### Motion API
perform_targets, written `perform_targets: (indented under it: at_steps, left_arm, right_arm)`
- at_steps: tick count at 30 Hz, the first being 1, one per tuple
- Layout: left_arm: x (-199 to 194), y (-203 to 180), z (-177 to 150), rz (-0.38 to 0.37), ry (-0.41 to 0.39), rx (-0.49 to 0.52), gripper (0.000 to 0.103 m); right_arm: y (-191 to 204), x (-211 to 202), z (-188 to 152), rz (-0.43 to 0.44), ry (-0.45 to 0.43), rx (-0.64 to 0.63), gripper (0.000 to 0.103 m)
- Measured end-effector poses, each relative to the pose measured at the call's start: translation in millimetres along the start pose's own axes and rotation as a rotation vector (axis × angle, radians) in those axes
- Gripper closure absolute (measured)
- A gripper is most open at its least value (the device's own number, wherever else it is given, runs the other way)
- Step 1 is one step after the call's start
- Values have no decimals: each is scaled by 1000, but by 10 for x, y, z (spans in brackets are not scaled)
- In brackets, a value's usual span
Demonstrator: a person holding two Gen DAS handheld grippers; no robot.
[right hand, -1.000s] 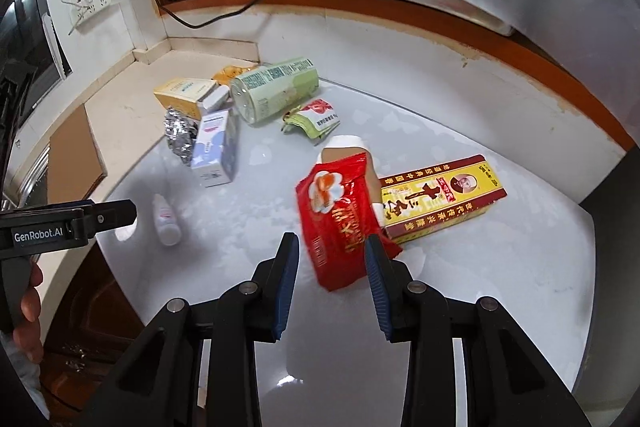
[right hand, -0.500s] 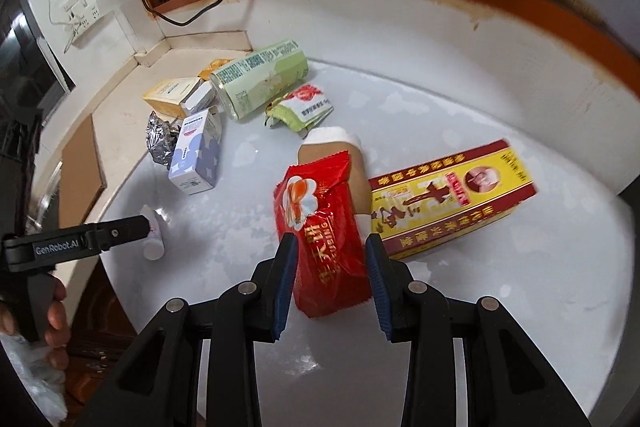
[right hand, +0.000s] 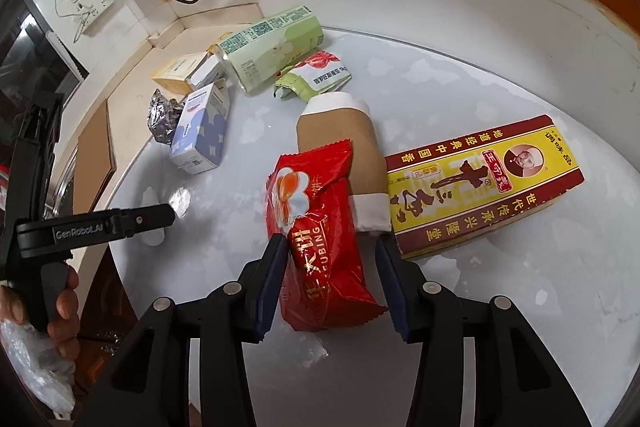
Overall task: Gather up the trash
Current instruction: 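Grasp the white eye-drop bottle with the left tool while the right tool grasps the red snack packet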
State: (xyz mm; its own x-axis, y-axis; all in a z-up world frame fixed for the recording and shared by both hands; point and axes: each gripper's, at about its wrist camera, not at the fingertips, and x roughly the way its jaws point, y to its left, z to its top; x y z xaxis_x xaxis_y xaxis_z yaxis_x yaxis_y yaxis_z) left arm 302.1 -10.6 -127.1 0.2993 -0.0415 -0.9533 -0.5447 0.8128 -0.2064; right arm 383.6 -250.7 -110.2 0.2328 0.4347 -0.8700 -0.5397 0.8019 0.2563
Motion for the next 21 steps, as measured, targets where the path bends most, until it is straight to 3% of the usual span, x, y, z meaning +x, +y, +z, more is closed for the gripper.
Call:
perform_targets:
  at_steps: [1,5,12,21]
  left_arm:
    - [5,-13,0,6,0,0,51]
    - [5,-2,9,16,-6,-3,77]
    - [-48,137,-29,-18,-15,-27,81]
    - [-332,169,-136,-32,-60,22,81]
  right_arm:
    - [2,5,-7,1,3,-3,57]
    - [9,12,-54,17,5,-14,72]
    - [73,-73,-112,40,-26,-42,87]
    - [208,-243,-191,53,-64,-43,88]
